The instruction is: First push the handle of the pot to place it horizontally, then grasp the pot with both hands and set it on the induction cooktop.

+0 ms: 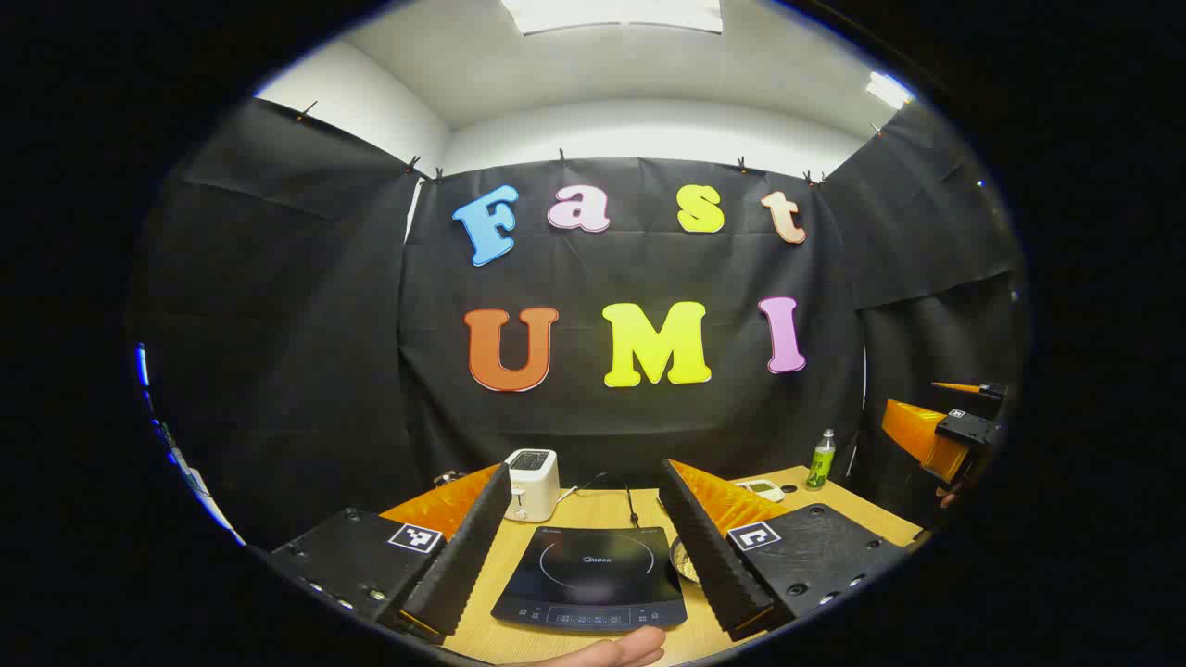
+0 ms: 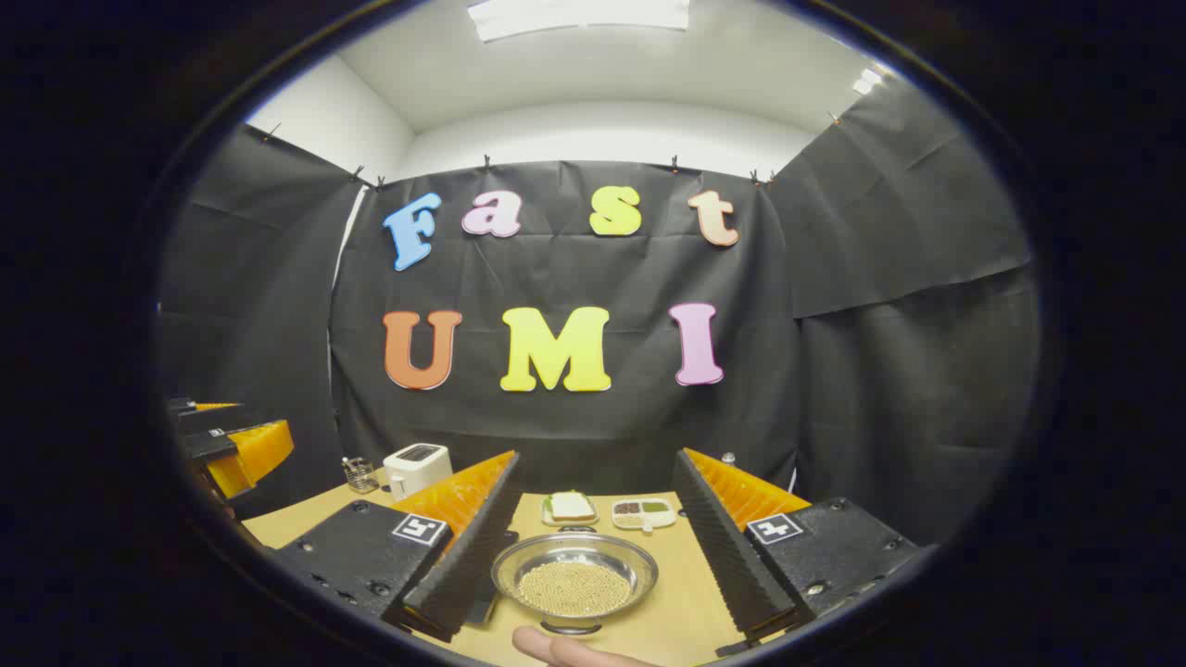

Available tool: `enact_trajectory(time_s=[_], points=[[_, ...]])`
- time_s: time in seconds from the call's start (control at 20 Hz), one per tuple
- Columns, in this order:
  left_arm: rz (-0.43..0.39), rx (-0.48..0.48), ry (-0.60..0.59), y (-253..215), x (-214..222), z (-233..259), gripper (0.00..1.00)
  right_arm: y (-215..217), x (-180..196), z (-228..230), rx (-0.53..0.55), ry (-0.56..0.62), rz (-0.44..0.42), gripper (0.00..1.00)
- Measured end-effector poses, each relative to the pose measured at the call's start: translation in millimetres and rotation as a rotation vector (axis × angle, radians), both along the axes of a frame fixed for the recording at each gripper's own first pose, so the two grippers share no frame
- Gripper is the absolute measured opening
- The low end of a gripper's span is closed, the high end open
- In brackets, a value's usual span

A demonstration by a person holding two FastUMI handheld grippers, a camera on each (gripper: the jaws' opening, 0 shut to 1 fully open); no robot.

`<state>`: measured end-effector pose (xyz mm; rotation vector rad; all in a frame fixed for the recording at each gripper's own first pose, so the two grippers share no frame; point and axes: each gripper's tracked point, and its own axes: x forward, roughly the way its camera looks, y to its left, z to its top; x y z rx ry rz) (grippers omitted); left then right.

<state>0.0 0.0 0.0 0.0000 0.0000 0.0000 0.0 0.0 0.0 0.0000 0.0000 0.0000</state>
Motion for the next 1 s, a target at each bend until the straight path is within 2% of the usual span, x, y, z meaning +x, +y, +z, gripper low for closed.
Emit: enact_trajectory(time_s=[1.0], points=[[0.009, 0.001, -0.023, 5.9, -9.1, -4.2, 0.96, 7.5, 15.2, -19.7, -0.005, 0.049, 0.017, 1.0]])
